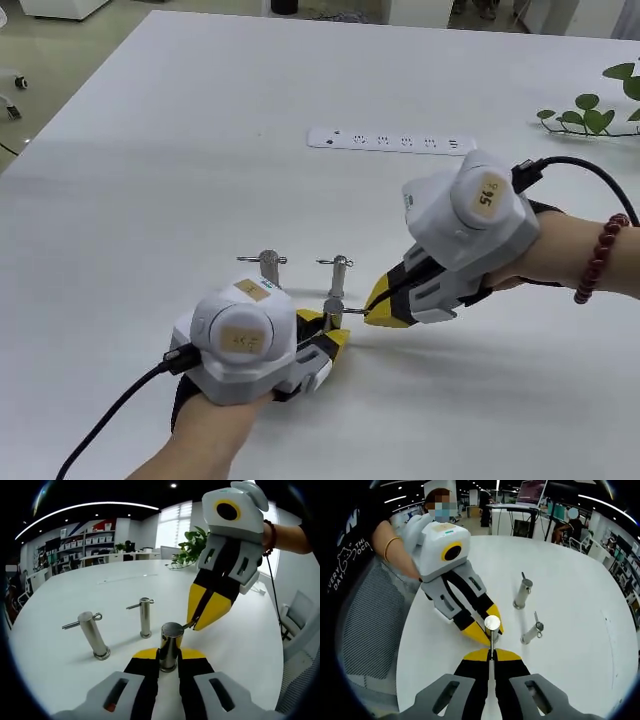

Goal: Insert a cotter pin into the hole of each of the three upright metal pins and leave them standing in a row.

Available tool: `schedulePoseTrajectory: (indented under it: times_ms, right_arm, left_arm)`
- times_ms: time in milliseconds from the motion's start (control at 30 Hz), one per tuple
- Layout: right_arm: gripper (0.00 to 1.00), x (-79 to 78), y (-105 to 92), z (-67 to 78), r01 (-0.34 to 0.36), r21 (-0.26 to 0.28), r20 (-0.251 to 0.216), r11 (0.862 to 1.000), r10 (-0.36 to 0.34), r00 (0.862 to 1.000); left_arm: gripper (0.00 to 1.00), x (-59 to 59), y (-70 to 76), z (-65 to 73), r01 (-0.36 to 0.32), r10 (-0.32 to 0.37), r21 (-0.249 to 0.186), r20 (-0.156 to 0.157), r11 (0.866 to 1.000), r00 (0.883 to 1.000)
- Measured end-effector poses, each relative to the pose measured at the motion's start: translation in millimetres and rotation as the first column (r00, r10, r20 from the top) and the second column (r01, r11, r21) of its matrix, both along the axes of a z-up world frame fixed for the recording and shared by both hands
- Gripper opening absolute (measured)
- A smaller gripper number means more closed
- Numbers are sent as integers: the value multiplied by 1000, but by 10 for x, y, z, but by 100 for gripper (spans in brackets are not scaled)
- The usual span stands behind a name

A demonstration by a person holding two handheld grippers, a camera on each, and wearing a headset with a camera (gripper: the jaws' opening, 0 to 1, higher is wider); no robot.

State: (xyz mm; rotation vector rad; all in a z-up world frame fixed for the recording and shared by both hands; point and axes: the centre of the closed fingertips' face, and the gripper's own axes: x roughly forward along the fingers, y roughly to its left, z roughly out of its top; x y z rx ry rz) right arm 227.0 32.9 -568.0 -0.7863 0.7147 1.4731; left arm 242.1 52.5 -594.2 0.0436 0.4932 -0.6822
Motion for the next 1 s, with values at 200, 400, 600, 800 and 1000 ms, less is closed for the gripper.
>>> schedulePoseTrajectory:
  times_ms: [200, 400, 600, 800, 1000]
  right_arm:
    - [0, -9, 66, 4, -1, 6, 1, 1000, 1, 1000]
    - [0, -1, 145, 3, 2, 15, 5, 1000, -2, 1000]
    - [3, 8, 175, 10, 40, 24, -6, 999, -40, 999]
    - [5, -17, 130, 52, 53, 32, -19, 998, -52, 998]
    - [4, 2, 75, 52, 72, 26, -20, 997, -71, 997]
  left_arm:
    - [11, 1, 1, -14, -1, 1, -1, -1, 1000, 1000]
    - [11, 4, 6, -21, -4, 4, -7, -3, 1000, 1000]
    - [11, 1, 4, -32, -3, 3, -4, -4, 1000, 1000]
    - [11, -2, 4, -37, -3, 3, -2, -3, 1000, 1000]
    - [11, -5, 3, -40, -3, 3, 0, -3, 1000, 1000]
